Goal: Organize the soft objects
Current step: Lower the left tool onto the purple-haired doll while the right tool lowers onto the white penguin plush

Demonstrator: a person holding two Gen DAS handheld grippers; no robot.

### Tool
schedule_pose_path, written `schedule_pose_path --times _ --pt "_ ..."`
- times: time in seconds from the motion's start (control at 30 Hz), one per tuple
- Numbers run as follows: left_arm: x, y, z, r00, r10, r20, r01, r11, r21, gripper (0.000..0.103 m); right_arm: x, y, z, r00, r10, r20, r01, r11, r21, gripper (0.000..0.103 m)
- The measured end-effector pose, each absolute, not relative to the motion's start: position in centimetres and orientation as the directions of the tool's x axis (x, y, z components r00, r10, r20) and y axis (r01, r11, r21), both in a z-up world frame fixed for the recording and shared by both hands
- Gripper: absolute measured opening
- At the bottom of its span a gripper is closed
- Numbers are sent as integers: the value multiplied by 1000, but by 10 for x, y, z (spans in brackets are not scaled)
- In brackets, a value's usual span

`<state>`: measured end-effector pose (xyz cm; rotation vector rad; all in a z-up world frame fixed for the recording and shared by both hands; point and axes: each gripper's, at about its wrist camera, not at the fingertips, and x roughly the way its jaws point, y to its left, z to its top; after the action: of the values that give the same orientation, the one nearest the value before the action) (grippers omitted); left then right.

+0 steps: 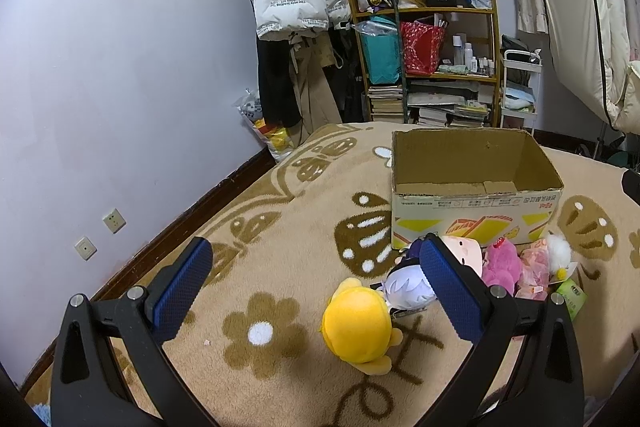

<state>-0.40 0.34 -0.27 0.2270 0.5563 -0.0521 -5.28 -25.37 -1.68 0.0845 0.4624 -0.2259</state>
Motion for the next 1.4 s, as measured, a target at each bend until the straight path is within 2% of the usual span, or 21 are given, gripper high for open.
schedule_pose_path --times 0.3,0.43,0.6,0.87,1.4 --pt "0 -1 -7 832 24 -555 120 967 223 102 -52 -249 -20 867 -191 -461 231 972 34 103" --pt "11 1 -12 780 6 -625 143 972 188 102 -50 -251 -20 856 -195 -478 240 970 35 103" --pt "20 0 -13 761 -5 -648 151 974 170 102 -46 -255 -23 845 -179 -504 238 970 54 103" --pt "41 -14 -16 745 -29 -667 175 973 152 102 -18 -269 -33 801 -175 -573 254 965 61 103" --pt "92 -54 -64 653 -50 -756 237 961 142 102 23 -324 -91 676 -94 -731 343 918 200 103"
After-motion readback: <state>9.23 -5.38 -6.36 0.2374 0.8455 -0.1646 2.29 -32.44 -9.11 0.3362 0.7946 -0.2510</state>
